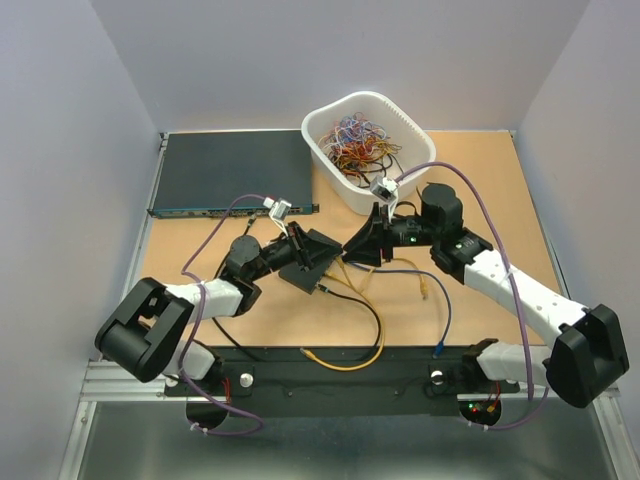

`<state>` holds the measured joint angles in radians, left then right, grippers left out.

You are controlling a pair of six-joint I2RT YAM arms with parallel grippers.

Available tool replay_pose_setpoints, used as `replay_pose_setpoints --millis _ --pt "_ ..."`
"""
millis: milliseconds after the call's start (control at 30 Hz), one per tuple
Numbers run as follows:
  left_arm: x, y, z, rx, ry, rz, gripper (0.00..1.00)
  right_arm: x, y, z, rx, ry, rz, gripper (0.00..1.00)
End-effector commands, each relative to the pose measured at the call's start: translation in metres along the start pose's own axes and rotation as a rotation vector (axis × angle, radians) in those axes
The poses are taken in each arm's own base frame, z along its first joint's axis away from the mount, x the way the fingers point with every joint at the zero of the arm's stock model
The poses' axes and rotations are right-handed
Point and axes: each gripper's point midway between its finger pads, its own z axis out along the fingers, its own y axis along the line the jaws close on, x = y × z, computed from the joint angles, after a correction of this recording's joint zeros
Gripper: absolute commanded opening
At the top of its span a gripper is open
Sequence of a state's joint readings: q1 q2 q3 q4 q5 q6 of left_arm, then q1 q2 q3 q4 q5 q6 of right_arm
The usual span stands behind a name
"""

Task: Insert the plug into the switch port

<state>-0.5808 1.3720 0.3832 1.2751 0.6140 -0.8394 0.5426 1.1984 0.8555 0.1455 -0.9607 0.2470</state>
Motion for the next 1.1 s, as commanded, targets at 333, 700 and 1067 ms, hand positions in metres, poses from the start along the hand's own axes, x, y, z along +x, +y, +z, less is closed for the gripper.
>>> replay_pose_setpoints --millis 333,700,1067 --pt "-0.064 -0.133 -0.036 0.48 -0.302 0.361 0.0 0.005 -0.005 0.008 -0.06 0.004 0.026 0.39" --pt "-0.069 -0.14 -0.04 0.474 -0.317 0.382 0.0 0.007 0.001 0.01 -0.118 0.004 0.046 0.39" --pt "-0.07 -0.14 -0.034 0.467 -0.323 0.376 0.0 0.006 0.009 0.009 -0.166 0.001 0.049 0.34"
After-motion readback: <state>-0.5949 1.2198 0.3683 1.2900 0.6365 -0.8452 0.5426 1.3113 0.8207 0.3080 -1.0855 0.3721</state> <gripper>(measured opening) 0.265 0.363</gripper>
